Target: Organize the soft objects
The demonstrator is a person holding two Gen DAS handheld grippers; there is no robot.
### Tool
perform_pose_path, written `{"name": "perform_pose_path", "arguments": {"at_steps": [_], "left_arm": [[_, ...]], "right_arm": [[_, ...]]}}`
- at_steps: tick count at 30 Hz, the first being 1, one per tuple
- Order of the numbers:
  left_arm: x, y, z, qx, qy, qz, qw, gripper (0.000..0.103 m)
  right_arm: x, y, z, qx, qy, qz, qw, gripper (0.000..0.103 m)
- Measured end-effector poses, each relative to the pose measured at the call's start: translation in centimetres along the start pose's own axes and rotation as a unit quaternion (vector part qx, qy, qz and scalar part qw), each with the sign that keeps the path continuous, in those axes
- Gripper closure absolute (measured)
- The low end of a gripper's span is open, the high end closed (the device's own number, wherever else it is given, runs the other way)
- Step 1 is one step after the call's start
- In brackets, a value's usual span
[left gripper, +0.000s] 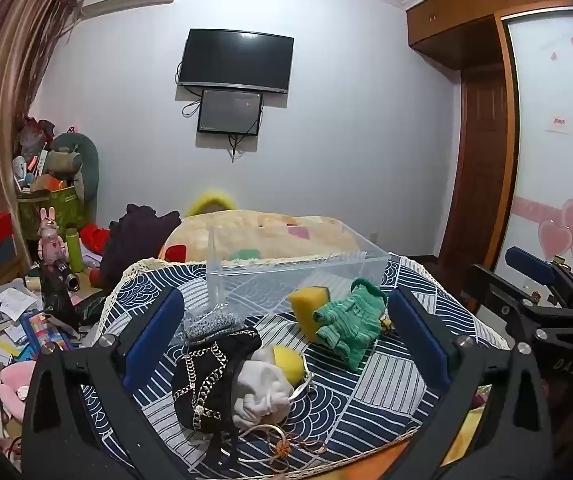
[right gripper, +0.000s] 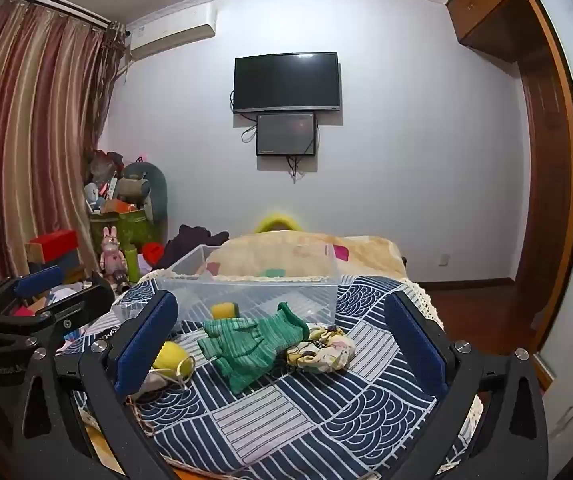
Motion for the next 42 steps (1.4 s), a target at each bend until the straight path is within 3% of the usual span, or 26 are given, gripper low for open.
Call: {"name": "perform_pose_path", "arguments": {"at_steps": [6,10,42], "left_arm": [[-0.3,-0.7,-0.7,-0.006,-0.006,-0.001,1.0,0.0],[-0.8,0.5,0.0,-0.007,0.006,-0.028,0.9996,0.0],[-1.2,0.9,-0.1,-0.006,0.004,-0.029,0.9995,0.0]], "right_arm": [[-0.1,-0.2,0.0,0.0,0.004,0.0,1.0,0.0],[-0.8,0.1,-0.2,-0.002,0.001,-0.004,1.0,0.0],[-1.5,0.9,-0.2,0.0,-0.007,-0.021,1.0,0.0]]}}
Point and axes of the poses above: each gripper's, at about its wrist camera, not at the fingertips, and y roughly against the way its jaws point, z to its left, x to its underside, the point moved 7 cm from there along -y, roughly the way its jaws point, and after that the axes turned 11 degrees about -z, right-handed, at the moved point
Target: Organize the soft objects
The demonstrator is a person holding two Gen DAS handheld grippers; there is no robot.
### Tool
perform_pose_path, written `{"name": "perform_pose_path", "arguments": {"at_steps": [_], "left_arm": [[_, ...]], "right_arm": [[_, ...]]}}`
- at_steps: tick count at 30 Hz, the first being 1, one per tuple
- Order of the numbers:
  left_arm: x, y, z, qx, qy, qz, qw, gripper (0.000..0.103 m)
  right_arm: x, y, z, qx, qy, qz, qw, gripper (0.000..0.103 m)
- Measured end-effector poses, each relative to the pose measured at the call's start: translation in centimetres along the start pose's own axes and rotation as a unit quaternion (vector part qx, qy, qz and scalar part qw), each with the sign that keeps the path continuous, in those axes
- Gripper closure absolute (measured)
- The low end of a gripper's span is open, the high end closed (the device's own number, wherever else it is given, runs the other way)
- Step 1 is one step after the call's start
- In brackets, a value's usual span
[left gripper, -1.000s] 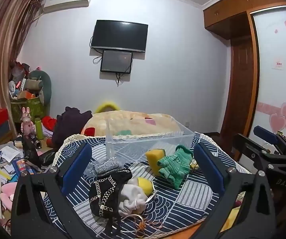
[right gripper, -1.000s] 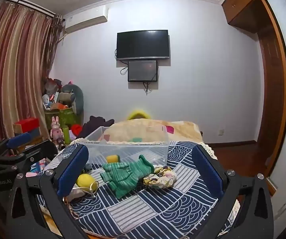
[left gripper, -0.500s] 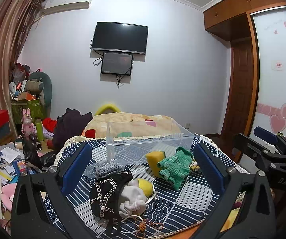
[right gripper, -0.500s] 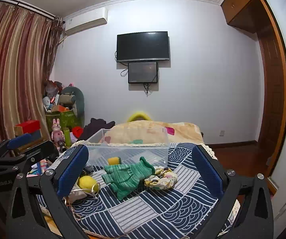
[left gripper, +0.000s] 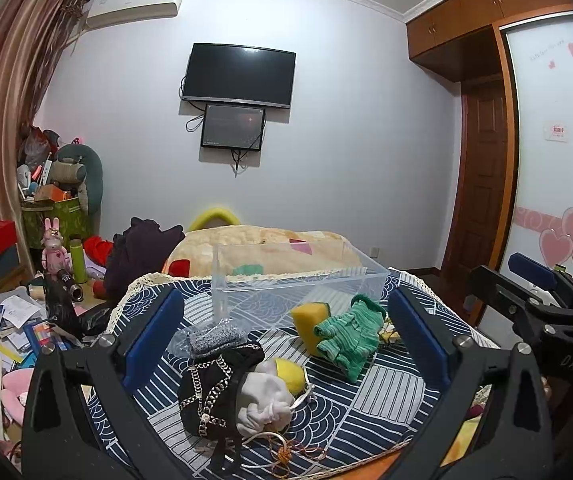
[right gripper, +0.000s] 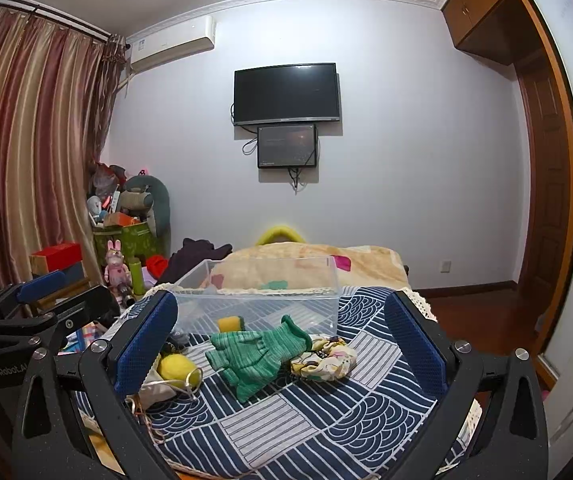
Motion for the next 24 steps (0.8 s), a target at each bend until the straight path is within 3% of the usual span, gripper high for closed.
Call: {"name": "perform_pose_path", "arguments": {"at_steps": [24], "left_arm": [[0.22,-0.08,-0.38,0.003,-0.001,0.0,1.0,0.0]], "right_arm": [[-0.28,0.24,0.04,-0.004,-0.009,-0.001,1.0,0.0]]}}
Point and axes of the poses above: each gripper's, at about its wrist camera, not at the fingertips, and y roughly against the way its jaws point, z to its left, x to its underside, the point moved 7 cm from there along -y, roughly the way its jaws point, and after that the axes turned 11 degrees about -z, right-handed, at the moved point
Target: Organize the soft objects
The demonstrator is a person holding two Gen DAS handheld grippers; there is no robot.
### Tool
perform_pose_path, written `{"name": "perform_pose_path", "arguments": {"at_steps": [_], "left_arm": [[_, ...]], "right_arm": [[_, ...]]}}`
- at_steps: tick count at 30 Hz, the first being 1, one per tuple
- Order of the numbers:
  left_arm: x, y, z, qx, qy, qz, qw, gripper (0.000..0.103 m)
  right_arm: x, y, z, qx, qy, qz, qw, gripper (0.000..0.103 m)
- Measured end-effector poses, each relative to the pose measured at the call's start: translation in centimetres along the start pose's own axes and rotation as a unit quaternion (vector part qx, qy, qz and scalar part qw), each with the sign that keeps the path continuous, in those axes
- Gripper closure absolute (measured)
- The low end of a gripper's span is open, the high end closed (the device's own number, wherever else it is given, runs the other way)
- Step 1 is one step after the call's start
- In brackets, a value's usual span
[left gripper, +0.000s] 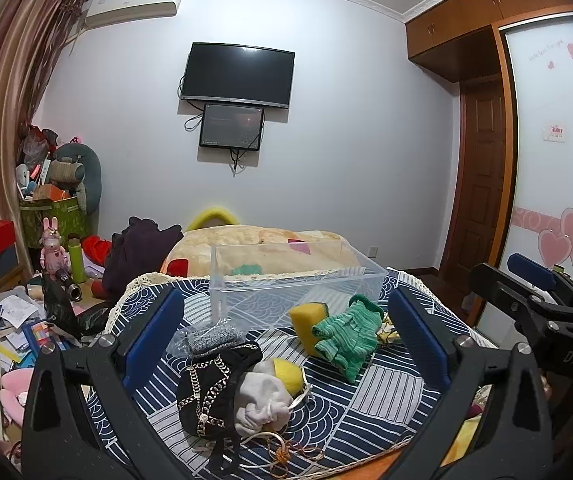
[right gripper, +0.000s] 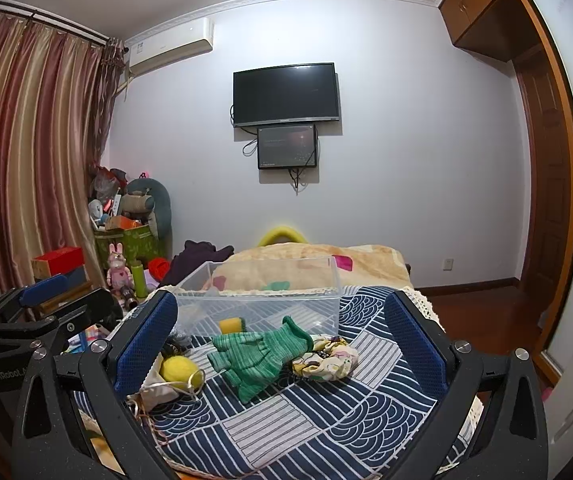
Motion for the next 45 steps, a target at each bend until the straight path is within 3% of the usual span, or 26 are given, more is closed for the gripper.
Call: {"name": "perform_pose_path", "arguments": {"at_steps": [25,34,37,41,45], "left_arm": [[0.3,0.0,-0.1,0.007,-0.004,0.014,0.9999,0.0],[1.2,-0.7,0.9,-0.005,-0.013,0.025,0.9996,0.0],[1.9,-1.3,2.0,-0.015,-0.005,0.038,0.9992,0.003],[3.1,-2.7,4.0,-0.03,0.014,0.065,0.9973,0.017],[4.7,-4.4,6.0,-0.037,0.042,0.098,0.9936,0.023]], "right_arm": [[0.0,0.0,0.1,-0.005,-0.006,0.0,1.0,0.0],[1.6,-1.1,-0.4,-0.001,-0.014,0.028,1.0,0.001],[2.3,-1.5,-0.6,0.001,-0.013,0.039,0.999,0.007],[3.8,-2.4,-0.7,-0.006,-0.019,0.071,0.997,0.017],[5.3,-3.4,-0.9,-0.015,-0.027,0.102,0.994,0.031]]}}
Point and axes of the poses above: each gripper's, at about its wrist camera, not at the fingertips, and y roughly against the way its jaws point, z to its left, x to its underside, the point moved 7 cm from there along -y, roughly the way its jaws point, and after that the axes turned 11 degrees about -z, right-handed, at the moved point
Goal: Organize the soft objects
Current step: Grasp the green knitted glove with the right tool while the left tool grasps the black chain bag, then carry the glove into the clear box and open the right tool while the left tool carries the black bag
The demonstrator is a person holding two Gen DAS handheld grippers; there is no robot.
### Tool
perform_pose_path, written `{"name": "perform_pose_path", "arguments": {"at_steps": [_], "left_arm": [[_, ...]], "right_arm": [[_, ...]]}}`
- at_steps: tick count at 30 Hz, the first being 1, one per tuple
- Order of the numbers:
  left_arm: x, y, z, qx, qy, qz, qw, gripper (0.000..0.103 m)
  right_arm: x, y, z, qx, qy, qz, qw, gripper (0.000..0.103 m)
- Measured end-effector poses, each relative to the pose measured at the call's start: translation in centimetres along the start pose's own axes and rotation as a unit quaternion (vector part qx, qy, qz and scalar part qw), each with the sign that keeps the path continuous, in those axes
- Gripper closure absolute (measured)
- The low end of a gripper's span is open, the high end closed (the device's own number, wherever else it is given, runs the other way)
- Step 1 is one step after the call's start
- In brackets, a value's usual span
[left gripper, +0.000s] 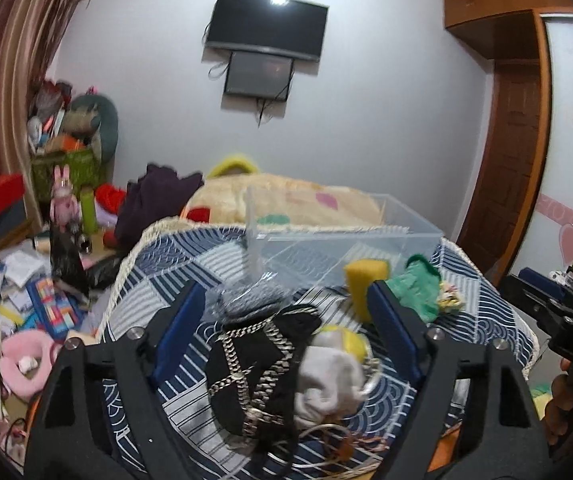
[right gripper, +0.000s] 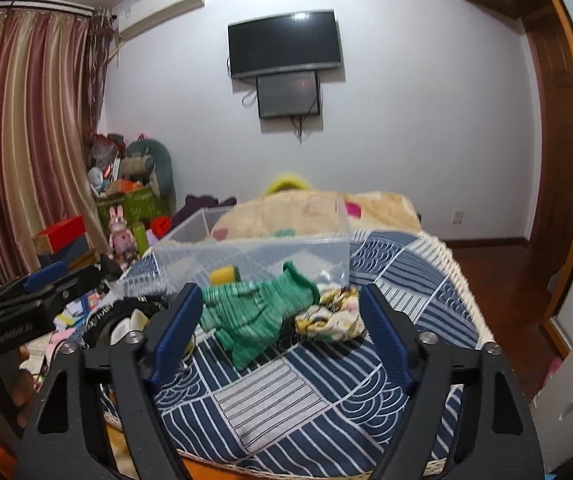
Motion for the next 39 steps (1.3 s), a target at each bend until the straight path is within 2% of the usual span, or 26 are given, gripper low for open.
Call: {"name": "perform_pose_path", "arguments": {"at_steps": [6,12,21,24,27,30,39], "left_arm": [[2.3,-2.4,1.8,0.013,0.036,0.05,0.998,0.033],[3.7,-3.7,2.5,0.023,0.06,0.069,0.9956,0.035],[5.1,-4.4,1.8,0.058,0.067,0.09,0.992,0.066],[5.0,-4.3,1.3,0.071,0.062,0.091,0.9914,0.076],[4.9,-3.9,0.8,0.068,0.047,0.086,0.9929,0.081],[4.6,-3.5,0.4,0.068,0.043,0.081,0.9935,0.085],[2.5,-2.1,-0.9,0.072,0.024,0.058,0.9954,0.088]], "right_arm": [[1.8,-1.8,-0.1,-0.019,-0.02,0.047,0.999,0.045],[3.2,-3.6,0.7,-0.033,-0.021,0.081,0.996,0.047],[5.1,-6.5,1.9,-0.036,0.005,0.128,0.991,0.047],[5.7,-7.2,2.0,-0.037,0.004,0.142,0.989,0.056],[5.7,-7.4,1.7,-0.032,0.004,0.141,0.99,0.075],[5.4,-6.8,1.3,-0.031,0.002,0.13,0.991,0.083],[3.4,-4.5,1.0,-0.023,0.018,0.086,0.996,0.09]]}}
Point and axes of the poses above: each gripper's, at about its wrist camera, not at the fingertips, and y roughly against the way its jaws point, z to its left, x to its underside, the point moved 7 cm from there along -y, roughly the way its jaws point, and after that the axes turned 11 degrees about -z, right-handed, at the moved point
